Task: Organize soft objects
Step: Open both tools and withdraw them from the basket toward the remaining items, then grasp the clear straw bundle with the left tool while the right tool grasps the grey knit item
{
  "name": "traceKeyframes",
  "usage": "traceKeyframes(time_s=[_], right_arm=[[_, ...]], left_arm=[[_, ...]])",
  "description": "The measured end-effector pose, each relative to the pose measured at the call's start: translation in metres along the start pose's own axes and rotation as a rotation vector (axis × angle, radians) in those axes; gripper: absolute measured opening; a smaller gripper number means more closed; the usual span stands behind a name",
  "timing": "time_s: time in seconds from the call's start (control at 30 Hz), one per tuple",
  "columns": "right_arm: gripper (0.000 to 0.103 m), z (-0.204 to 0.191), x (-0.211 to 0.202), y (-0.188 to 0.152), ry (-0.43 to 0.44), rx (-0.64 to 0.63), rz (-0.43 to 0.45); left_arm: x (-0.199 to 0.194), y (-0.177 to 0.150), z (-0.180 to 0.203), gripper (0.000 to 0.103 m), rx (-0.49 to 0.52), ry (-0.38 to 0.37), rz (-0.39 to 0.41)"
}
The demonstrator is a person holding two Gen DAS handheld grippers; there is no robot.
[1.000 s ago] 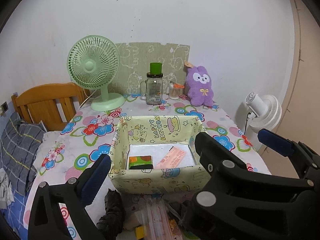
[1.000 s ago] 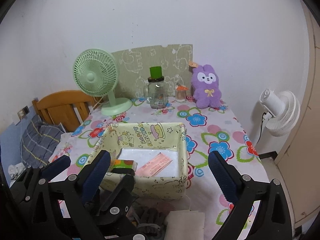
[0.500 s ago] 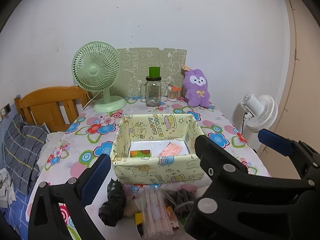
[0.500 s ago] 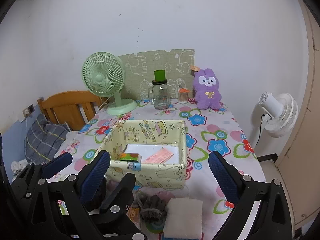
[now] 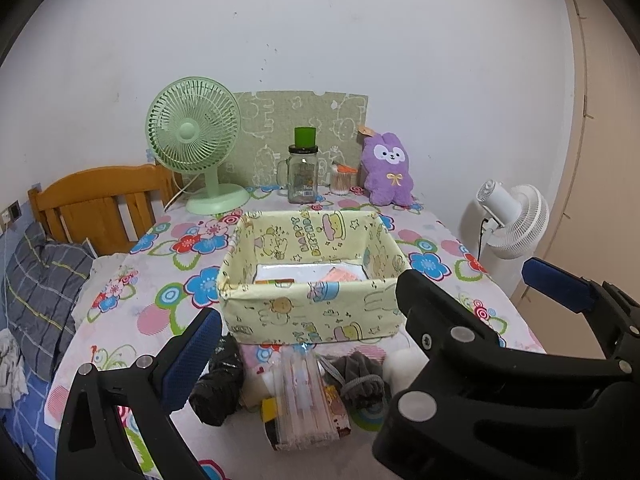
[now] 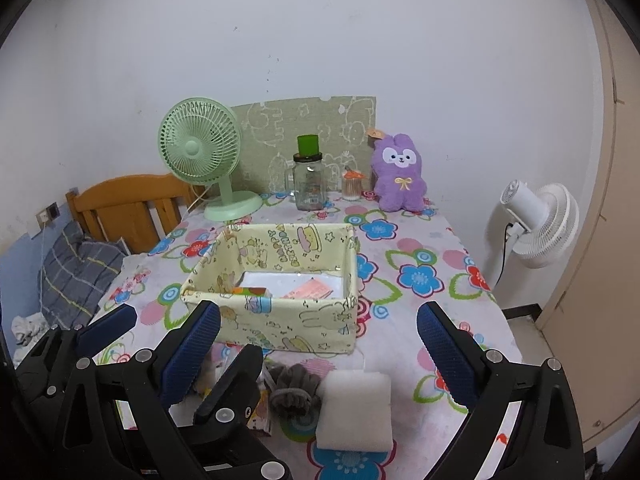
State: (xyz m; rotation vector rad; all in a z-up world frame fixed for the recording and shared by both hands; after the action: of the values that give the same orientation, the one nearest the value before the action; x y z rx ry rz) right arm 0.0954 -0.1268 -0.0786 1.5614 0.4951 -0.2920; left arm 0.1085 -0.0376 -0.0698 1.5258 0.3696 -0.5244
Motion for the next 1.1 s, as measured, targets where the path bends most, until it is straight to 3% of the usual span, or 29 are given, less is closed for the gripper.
traceKeyframes(time_s=[0.37,0.8,1.0,1.1], right_arm=[[0.1,0.004,0.008,-0.025,0.0,0.01,-0.045],[0.1,0.013,0.031,-0.057,-0.028,0.042,-0.086],[0.1,0.016,0.046,-0.066,-0.033,0.047,-0.122],[0.1,0.016,0.054,-0.07,-0.035,0.053,-0.145]], left_arm=[[0.006,-0.025,0.002,0.103,0.001,0.042,-0.019],[0.03,-0.055,0.007,0.102,0.003,0.024,-0.076],[0.044,-0.063,0.003,0.1,0.007,0.049,-0.131],[0.049,-0.066,0.0,0.094,0.006,0.056,-0.139]])
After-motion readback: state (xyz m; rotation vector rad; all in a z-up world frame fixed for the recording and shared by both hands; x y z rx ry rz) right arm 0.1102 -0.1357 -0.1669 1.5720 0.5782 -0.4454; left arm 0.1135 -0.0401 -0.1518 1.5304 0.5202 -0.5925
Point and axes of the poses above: each gripper's, at about its wrist camera, not at the fingertips, and x roughly the way its jaws point, z to its right, y to its top, the point moved 8 cm from there along x, roughly the way its jaws point, and after that the axes turned 3 degrees about y, right-handed, at the moved point
